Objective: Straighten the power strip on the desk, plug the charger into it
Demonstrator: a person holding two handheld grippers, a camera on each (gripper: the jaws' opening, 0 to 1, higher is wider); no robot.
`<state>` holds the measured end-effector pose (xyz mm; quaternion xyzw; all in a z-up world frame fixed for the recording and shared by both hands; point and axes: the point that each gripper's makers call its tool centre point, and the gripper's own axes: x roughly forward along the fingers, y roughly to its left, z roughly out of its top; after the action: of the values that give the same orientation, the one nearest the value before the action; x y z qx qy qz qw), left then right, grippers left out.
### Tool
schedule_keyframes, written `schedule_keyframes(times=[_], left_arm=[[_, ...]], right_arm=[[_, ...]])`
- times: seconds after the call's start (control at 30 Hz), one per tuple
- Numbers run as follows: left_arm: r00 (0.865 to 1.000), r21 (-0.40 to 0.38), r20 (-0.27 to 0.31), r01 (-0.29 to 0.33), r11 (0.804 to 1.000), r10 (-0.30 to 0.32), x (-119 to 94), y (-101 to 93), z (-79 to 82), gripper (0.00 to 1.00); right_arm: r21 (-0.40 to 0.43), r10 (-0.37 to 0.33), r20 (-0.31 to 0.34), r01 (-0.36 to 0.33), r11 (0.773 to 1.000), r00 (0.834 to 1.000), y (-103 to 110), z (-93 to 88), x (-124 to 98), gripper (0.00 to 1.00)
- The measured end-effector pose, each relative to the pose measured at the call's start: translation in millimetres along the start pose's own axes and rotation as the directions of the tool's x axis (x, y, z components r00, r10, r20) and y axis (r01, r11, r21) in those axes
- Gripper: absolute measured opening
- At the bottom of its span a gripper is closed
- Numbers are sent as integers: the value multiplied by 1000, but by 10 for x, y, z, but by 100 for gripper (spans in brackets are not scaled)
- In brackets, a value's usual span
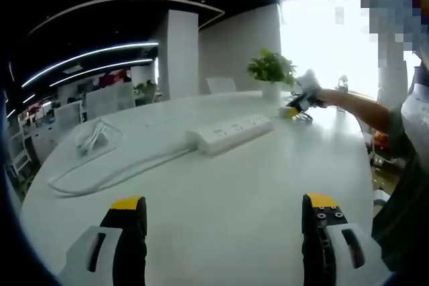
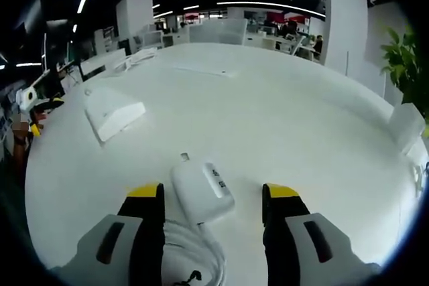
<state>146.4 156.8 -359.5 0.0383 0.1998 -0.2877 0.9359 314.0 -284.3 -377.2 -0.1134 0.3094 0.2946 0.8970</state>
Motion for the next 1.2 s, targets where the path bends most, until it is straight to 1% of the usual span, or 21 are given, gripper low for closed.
schedule_keyframes(times=[0.2,0.53,0.67,0.77,0.87,0.97,1.2], left_arm=[[1000,-1,-2,0,1000,0,-4,-2,-13,99],[1000,-1,-2,-2,1000,2,-13,2,-18,99],[1000,-3,-4,0,1000,0,-15,0,-31,99],[1000,-5,-2,-2,1000,2,-20,5,-31,99],[1000,-4,0,-3,1000,3,-26,8,-26,99],[1000,-2,-1,-3,1000,3,-30,8,-28,99],[1000,0,2,-6,1000,6,-48,11,-17,99]], right_arm=[[-16,0,-6,0,1000,1000,-6,-5,8,54],[-33,2,-4,-2,999,1000,29,10,10,49],[-39,5,-5,-6,999,1000,42,14,-2,44],[-51,20,-6,-21,998,1000,95,7,-25,39],[-73,17,-3,-18,997,1000,136,7,-44,38],[-121,16,4,-15,992,1000,166,17,-57,37],[-122,15,9,-14,992,1000,162,14,-63,36]])
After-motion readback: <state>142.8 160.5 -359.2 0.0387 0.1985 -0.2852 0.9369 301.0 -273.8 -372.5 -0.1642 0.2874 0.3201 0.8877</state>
